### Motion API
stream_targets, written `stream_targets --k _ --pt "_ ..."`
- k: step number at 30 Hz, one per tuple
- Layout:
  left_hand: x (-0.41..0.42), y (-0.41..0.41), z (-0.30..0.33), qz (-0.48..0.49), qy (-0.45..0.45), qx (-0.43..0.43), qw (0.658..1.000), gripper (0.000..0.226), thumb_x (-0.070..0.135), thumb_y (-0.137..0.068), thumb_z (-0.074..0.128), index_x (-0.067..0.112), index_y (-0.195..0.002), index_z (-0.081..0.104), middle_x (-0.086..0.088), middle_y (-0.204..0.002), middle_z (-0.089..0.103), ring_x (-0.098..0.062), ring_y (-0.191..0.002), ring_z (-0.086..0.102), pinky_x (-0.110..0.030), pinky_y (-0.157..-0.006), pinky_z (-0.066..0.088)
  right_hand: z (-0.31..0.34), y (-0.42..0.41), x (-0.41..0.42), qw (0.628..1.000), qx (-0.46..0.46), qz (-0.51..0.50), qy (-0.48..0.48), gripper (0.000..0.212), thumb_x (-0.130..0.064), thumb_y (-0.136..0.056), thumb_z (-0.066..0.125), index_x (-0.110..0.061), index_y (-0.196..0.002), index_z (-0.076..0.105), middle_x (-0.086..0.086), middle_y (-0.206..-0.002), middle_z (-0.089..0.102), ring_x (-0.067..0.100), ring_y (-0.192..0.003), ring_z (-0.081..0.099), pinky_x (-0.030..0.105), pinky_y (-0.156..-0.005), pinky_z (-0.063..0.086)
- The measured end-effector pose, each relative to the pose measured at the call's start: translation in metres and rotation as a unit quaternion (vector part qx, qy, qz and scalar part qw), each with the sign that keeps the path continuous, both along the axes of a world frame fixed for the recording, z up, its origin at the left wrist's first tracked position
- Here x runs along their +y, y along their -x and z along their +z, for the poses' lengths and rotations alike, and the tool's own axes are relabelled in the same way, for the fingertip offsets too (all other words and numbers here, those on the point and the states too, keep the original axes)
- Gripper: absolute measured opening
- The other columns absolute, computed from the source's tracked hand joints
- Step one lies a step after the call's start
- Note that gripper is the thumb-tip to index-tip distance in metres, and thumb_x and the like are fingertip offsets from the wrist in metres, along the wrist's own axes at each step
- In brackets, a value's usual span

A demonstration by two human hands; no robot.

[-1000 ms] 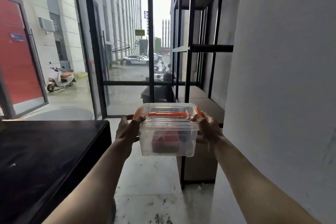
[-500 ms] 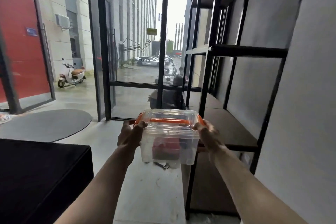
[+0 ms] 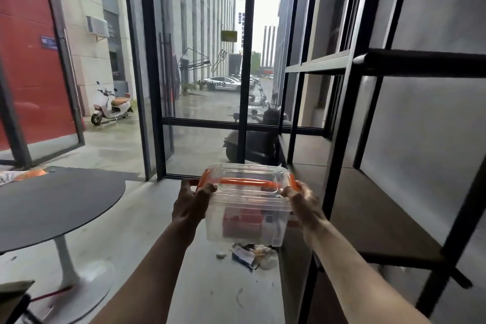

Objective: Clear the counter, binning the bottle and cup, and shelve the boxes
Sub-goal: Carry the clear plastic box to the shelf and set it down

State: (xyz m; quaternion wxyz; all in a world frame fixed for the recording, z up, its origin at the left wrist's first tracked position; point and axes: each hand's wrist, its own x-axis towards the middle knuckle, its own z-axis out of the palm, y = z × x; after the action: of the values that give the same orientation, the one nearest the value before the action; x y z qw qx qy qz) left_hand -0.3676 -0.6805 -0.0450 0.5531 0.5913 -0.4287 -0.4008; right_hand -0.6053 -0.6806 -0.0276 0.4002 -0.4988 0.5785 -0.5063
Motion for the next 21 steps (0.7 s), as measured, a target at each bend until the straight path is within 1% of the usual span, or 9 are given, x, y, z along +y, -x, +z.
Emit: stream_targets --k 2,5,8,10,12,14,16,19,21 --pt "-0.048 -0.007 -0.007 0.002 -0.004 -0.010 1.000 0.076 0.064 -0.057 0.065 0.030 -0.123 0.047 -0.014 -0.117 0.070 -0.035 -0.097 0.072 -0.057 -0.090 0.059 -0.009 -0.006 -0.048 1.000 0.001 0.004 0.000 0.064 -0.030 -0.095 0.057 -0.019 -0.154 0.033 0.016 -0.143 0.051 0.023 -0.105 0.049 0.029 -0.068 0.042" --pt "-0.126 -0.016 -0.014 0.003 -0.007 -0.020 1.000 0.072 0.058 -0.063 0.067 0.026 -0.124 0.047 -0.015 -0.117 0.069 -0.035 -0.095 0.072 -0.056 -0.088 0.061 -0.020 -0.016 -0.133 1.000 -0.001 0.010 0.001 0.068 -0.030 -0.092 0.060 -0.019 -0.153 0.033 0.017 -0.142 0.052 0.027 -0.110 0.054 0.040 -0.085 0.047" --pt "-0.200 -0.023 -0.013 0.007 -0.009 -0.018 1.000 0.070 0.053 -0.066 0.066 0.023 -0.125 0.045 -0.017 -0.118 0.068 -0.035 -0.096 0.071 -0.057 -0.089 0.060 -0.020 -0.026 -0.217 1.000 -0.013 0.023 -0.006 0.068 -0.027 -0.092 0.060 -0.017 -0.153 0.032 0.018 -0.137 0.055 0.032 -0.110 0.060 0.048 -0.087 0.057" --pt "-0.255 -0.030 -0.012 0.013 -0.009 -0.012 1.000 0.073 0.051 -0.067 0.066 0.021 -0.129 0.044 -0.018 -0.121 0.066 -0.035 -0.098 0.070 -0.058 -0.091 0.059 -0.017 -0.033 -0.275 1.000 -0.005 0.028 -0.005 0.067 -0.026 -0.094 0.060 -0.016 -0.153 0.031 0.018 -0.138 0.054 0.027 -0.106 0.059 0.035 -0.071 0.057" --pt "-0.306 -0.036 -0.009 0.007 -0.015 -0.013 1.000 0.073 0.050 -0.068 0.067 0.021 -0.131 0.043 -0.018 -0.124 0.065 -0.034 -0.099 0.069 -0.058 -0.092 0.058 -0.016 -0.039 -0.328 1.000 0.000 0.026 -0.005 0.066 -0.026 -0.095 0.059 -0.018 -0.154 0.031 0.016 -0.138 0.054 0.022 -0.099 0.056 0.022 -0.059 0.046" --pt "-0.349 -0.040 -0.007 -0.006 -0.017 -0.016 1.000 0.073 0.051 -0.068 0.067 0.022 -0.129 0.042 -0.018 -0.123 0.064 -0.032 -0.098 0.069 -0.057 -0.093 0.058 -0.016 -0.044 -0.369 1.000 -0.008 0.025 -0.012 0.066 -0.025 -0.095 0.059 -0.018 -0.154 0.031 0.011 -0.130 0.055 0.016 -0.090 0.056 0.019 -0.055 0.043" --pt "-0.389 -0.040 -0.005 -0.012 -0.016 -0.016 1.000 0.076 0.055 -0.066 0.068 0.022 -0.129 0.041 -0.015 -0.119 0.062 -0.029 -0.095 0.068 -0.055 -0.091 0.058 -0.014 -0.046 -0.407 1.000 -0.007 0.018 -0.007 0.067 -0.028 -0.094 0.061 -0.019 -0.154 0.032 0.008 -0.125 0.054 0.014 -0.090 0.056 0.018 -0.055 0.042" --pt "-0.458 -0.043 -0.009 -0.032 -0.017 -0.032 0.999 0.075 0.056 -0.066 0.069 0.022 -0.126 0.041 -0.013 -0.115 0.062 -0.028 -0.093 0.067 -0.051 -0.085 0.060 -0.017 -0.044 -0.462 1.000 -0.005 -0.001 -0.012 0.063 -0.032 -0.094 0.061 -0.019 -0.151 0.036 0.009 -0.134 0.055 0.015 -0.095 0.054 0.017 -0.055 0.040" --pt "-0.507 -0.043 -0.016 -0.053 -0.024 -0.031 0.998 0.069 0.053 -0.066 0.070 0.021 -0.121 0.044 -0.013 -0.111 0.063 -0.031 -0.095 0.067 -0.053 -0.086 0.060 -0.024 -0.043 -0.498 1.000 -0.010 -0.021 -0.014 0.063 -0.033 -0.094 0.062 -0.020 -0.150 0.036 0.010 -0.137 0.055 0.017 -0.097 0.056 0.019 -0.058 0.042"
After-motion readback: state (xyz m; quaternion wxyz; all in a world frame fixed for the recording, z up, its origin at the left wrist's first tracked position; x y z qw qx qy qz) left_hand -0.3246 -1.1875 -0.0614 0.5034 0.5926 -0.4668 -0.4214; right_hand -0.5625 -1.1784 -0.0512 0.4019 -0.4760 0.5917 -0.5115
